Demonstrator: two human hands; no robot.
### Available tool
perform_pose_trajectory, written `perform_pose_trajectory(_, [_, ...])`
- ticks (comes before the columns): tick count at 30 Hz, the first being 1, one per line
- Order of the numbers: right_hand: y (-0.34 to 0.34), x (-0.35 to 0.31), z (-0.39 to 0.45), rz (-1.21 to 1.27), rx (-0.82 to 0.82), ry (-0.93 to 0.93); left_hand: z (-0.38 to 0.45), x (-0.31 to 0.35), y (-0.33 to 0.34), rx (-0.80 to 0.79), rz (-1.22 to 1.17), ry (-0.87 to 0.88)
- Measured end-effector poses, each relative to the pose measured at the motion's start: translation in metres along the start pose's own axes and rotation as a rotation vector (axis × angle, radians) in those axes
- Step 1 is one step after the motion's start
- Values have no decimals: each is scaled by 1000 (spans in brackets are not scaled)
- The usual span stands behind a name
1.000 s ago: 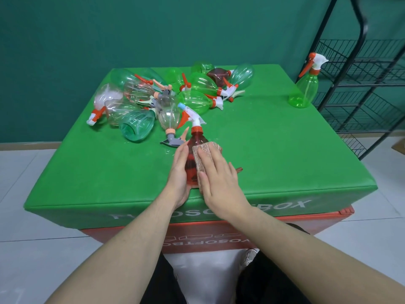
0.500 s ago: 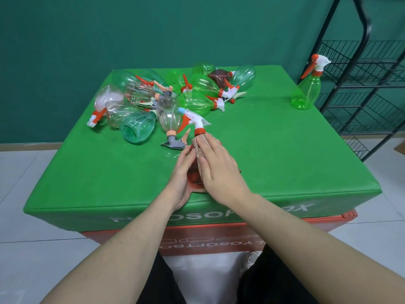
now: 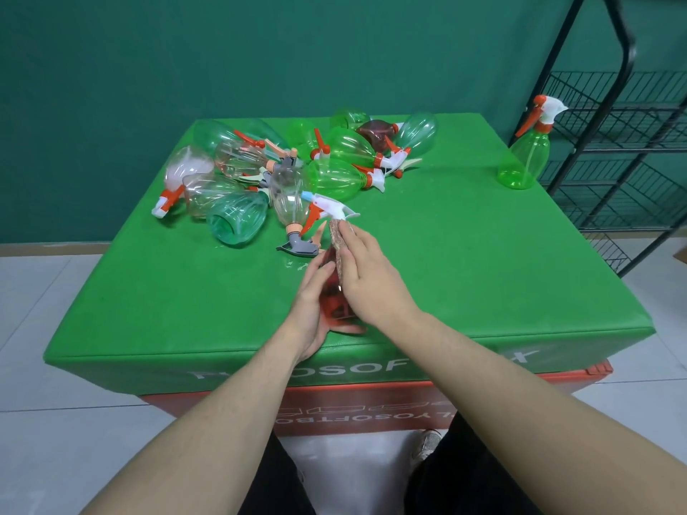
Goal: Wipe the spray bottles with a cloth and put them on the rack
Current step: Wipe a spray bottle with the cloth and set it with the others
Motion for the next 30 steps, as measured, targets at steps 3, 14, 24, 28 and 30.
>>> perform_pose_trajectory(3, [3, 7, -10, -49, 29, -40, 0, 0, 1, 20, 29, 14])
perform_pose_trajectory(14, [12, 16, -52, -302, 28, -117, 8, -6, -7, 156, 116, 58])
perform_pose_trajectory(24, [12, 16, -55, -300, 64, -152, 4, 0, -2, 109, 65, 42])
perform_pose_trajectory(28, [8, 8, -37, -247, 57, -127, 3, 3, 3, 27, 53, 52])
perform_pose_trajectory(30, [5, 5, -23, -209, 41, -120, 1, 6, 4, 21, 52, 27])
Point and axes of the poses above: each hand's wrist, its own z-axis towards the middle knuckle, its own y-axis out of the palm, x = y × z, the point moved 5 cm from there along z, towards the middle knuckle, and after that the axes turned 10 degrees about y, right-handed, at the moved point
